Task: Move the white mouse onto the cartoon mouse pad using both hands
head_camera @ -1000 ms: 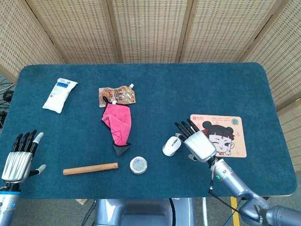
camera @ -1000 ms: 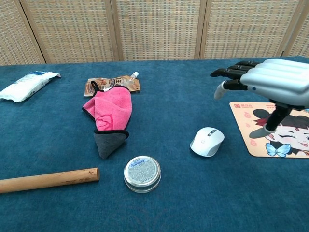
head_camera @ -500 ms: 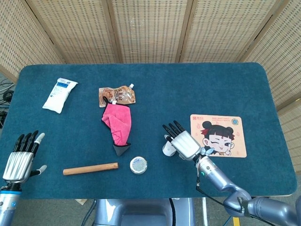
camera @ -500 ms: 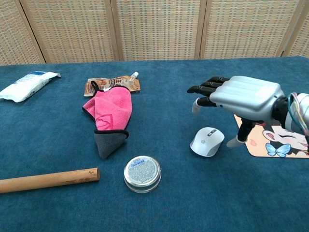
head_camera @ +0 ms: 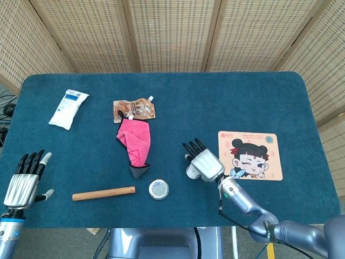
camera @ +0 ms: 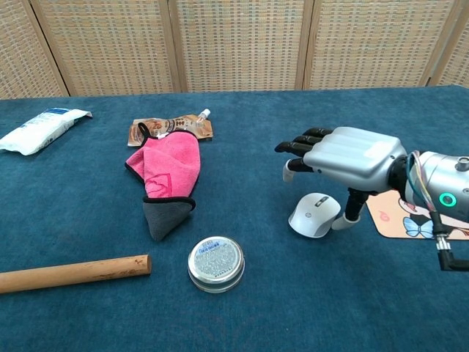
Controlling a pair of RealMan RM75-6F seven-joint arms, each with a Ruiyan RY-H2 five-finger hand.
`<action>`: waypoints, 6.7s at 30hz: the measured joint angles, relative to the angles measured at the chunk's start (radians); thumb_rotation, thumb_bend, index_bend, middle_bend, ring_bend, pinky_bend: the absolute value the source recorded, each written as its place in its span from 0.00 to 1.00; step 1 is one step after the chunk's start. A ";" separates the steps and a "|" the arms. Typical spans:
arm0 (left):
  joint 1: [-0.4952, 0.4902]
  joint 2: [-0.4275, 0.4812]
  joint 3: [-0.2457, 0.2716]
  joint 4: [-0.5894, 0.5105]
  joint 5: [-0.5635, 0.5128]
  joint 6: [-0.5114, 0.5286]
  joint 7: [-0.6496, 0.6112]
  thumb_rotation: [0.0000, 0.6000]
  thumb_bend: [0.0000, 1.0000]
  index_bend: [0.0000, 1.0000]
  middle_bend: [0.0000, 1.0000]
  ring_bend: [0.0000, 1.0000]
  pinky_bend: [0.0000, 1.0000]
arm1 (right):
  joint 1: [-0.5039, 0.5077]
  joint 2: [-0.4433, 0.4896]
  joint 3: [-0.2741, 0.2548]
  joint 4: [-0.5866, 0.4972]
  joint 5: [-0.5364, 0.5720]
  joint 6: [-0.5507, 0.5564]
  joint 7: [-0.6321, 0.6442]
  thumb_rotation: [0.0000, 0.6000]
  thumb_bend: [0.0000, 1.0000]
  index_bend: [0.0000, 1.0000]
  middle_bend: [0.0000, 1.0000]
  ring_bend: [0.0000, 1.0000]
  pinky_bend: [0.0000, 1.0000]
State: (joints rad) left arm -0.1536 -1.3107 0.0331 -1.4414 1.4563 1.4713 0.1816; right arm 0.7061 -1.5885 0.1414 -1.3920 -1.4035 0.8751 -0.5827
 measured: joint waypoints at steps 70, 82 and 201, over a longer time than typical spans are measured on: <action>0.017 -0.007 -0.045 0.013 0.001 -0.051 -0.008 1.00 0.09 0.05 0.00 0.00 0.00 | 0.067 -0.025 -0.048 0.101 -0.071 0.094 0.060 1.00 0.00 0.65 0.14 0.00 0.00; 0.019 -0.008 -0.047 0.010 0.003 -0.050 -0.002 1.00 0.09 0.05 0.00 0.00 0.00 | 0.056 -0.018 -0.063 0.090 -0.083 0.113 0.065 1.00 0.00 0.68 0.15 0.00 0.00; 0.043 -0.047 -0.012 -0.012 0.109 0.006 0.114 1.00 0.06 0.05 0.00 0.00 0.00 | -0.101 -0.168 -0.277 1.243 -0.343 0.471 0.809 1.00 0.18 0.71 0.17 0.00 0.00</action>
State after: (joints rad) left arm -0.1105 -1.3573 0.0208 -1.4538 1.5650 1.4772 0.2957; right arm 0.6051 -1.7562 -0.1361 -0.1494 -1.7460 1.3465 0.2266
